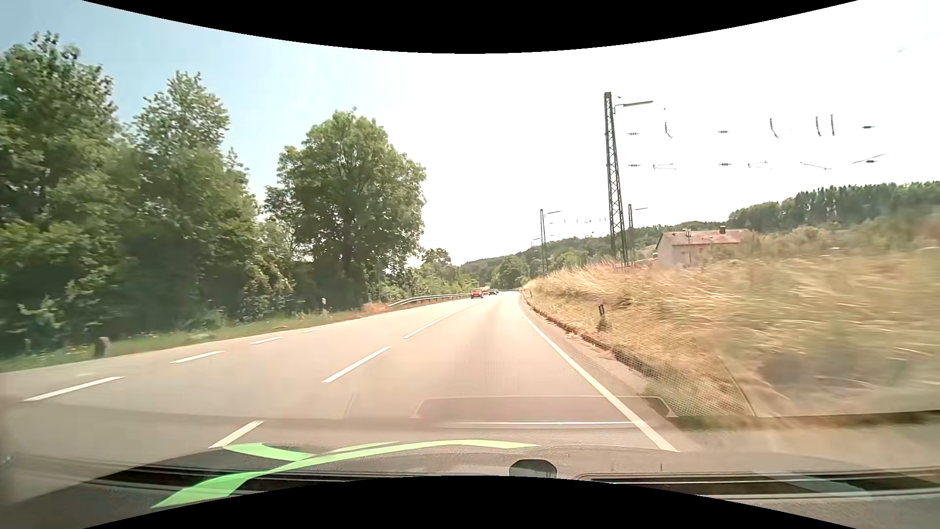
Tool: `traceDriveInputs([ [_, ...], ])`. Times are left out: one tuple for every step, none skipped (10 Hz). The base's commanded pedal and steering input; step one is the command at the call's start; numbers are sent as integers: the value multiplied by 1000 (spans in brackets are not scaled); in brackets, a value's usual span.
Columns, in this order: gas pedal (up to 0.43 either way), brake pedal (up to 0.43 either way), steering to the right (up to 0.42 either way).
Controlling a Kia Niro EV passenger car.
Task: Follow the waypoints while adhering to traffic rules and regulations
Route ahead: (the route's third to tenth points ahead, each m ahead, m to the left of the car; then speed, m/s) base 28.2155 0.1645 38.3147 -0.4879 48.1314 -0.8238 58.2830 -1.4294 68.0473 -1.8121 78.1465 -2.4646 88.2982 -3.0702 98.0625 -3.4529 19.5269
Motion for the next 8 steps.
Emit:
traceDriveInputs([
  [177,0,7],
  [189,0,6],
  [209,0,3],
  [209,0,1],
  [220,0,1],
  [228,0,1],
  [228,0,-1],
  [228,0,-2],
])
